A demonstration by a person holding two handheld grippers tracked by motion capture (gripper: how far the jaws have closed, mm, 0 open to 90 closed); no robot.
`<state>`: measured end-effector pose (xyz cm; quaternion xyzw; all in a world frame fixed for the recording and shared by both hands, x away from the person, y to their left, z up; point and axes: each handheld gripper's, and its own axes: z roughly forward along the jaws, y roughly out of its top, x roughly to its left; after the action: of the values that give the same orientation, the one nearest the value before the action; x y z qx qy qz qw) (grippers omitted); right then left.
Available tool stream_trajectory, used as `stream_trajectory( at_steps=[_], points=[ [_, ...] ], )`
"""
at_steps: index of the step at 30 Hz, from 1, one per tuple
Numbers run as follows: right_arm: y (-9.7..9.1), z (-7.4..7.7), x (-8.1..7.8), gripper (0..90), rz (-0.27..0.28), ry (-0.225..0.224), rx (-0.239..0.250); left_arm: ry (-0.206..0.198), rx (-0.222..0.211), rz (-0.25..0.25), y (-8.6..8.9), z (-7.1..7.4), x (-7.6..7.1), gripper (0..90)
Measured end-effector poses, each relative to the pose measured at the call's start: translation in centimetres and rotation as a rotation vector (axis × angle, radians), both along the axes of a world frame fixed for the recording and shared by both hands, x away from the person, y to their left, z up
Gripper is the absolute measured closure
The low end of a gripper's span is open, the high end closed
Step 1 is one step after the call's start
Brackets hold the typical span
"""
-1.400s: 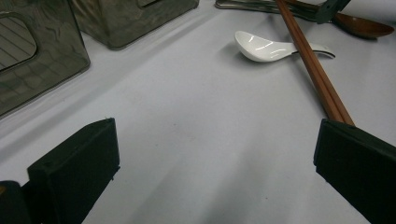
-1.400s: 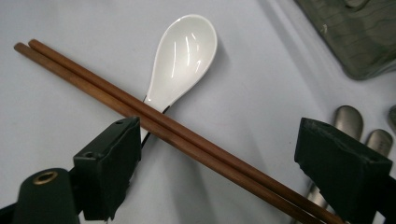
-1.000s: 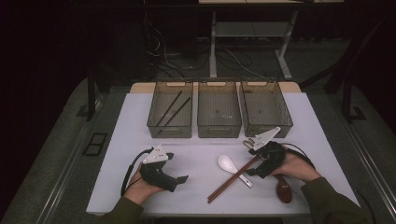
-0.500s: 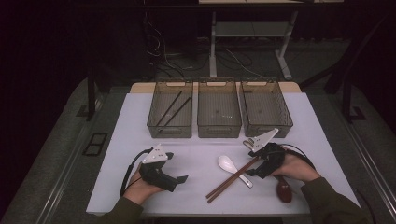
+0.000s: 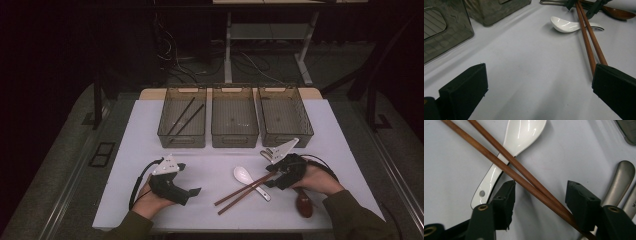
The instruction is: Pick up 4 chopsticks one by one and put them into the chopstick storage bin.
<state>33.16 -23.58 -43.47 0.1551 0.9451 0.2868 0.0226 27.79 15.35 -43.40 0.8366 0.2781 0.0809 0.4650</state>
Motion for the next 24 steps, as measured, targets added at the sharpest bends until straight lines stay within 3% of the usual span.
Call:
stream_trajectory(
  at_steps=[24],
  points=[
    [-0.65,0.18,-0.22,69.0,0.027,0.014,-0.022,-0.002,0.002,-0.001,0.05,0.04,0.01,0.0]
  ],
)
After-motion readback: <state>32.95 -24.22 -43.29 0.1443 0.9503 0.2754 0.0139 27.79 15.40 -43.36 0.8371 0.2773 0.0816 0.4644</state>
